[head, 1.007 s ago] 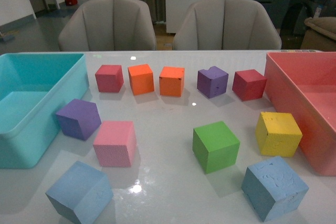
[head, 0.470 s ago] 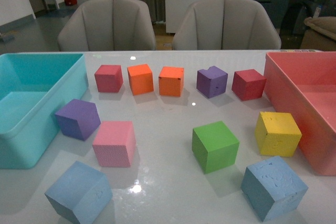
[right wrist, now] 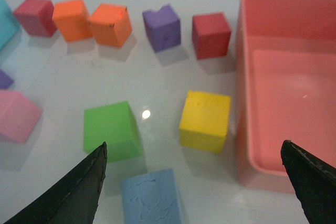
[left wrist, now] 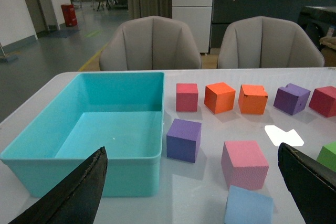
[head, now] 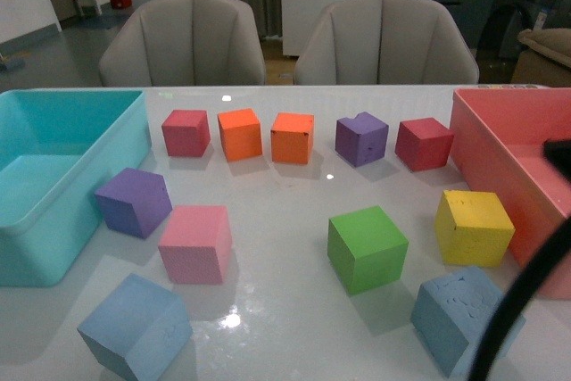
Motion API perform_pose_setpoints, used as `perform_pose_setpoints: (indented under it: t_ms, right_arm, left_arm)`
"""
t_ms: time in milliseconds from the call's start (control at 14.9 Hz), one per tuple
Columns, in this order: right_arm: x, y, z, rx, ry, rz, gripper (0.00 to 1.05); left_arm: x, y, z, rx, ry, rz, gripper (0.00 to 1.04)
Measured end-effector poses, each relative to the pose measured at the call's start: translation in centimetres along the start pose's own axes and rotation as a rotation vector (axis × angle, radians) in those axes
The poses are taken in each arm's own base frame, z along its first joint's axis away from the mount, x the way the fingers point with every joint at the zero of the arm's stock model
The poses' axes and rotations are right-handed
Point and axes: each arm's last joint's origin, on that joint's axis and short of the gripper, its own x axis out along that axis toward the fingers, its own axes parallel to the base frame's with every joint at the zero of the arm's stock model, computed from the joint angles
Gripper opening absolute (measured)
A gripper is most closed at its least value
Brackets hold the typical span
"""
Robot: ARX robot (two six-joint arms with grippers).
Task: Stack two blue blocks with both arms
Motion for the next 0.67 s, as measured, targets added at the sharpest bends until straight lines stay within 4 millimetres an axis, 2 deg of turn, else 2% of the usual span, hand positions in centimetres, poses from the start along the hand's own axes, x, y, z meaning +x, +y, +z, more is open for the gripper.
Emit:
perform_pose_setpoints:
  t_ms: [134, 269, 403, 672]
  right_arm:
    - [3.3, 0.9, -3.0, 0.000, 0.199, 0.056, 0.98]
    - [5.1, 1.4, -5.0, 0.007, 0.303, 0.067, 0.98]
    - [6.6, 1.7, -6.0, 0.028, 0.346, 0.091, 0.98]
    - [8.3, 1.9, -7.7, 0.035, 0.392, 0.105, 0.98]
  left_arm:
    - [0.0, 0.0, 0.0, 0.000, 0.000, 0.000, 0.98]
    - [0.0, 0.0, 0.0, 0.000, 0.000, 0.000, 0.98]
    - [0.0, 0.0, 0.0, 0.000, 0.000, 0.000, 0.98]
    - [0.0, 0.0, 0.0, 0.000, 0.000, 0.000, 0.98]
